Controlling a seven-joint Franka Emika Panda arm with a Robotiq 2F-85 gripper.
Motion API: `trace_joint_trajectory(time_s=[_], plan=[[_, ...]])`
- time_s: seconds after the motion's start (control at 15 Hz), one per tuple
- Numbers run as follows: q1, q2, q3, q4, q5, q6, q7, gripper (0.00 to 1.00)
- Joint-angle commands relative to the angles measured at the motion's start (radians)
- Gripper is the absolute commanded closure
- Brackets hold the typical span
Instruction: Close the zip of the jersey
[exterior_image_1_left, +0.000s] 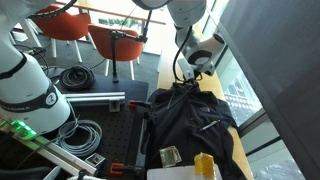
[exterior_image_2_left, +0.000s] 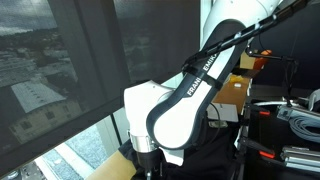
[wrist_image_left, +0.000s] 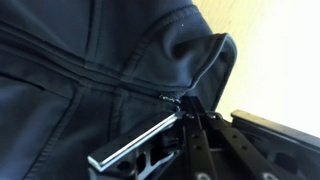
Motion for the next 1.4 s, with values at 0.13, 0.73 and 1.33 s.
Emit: trace_joint_trajectory(time_s=[0.13,0.73,1.33], plan=[[-0.026,-0.132,-0.026,-0.211,-0.011,0.121,0.052,1.0],[-0.099,-0.311,-0.042,-0.499,-0.005,0.239,0.05,0.68],[-0.179,-0.684,-0.071,-0.867,-0.01,0.293,0.067,0.05]])
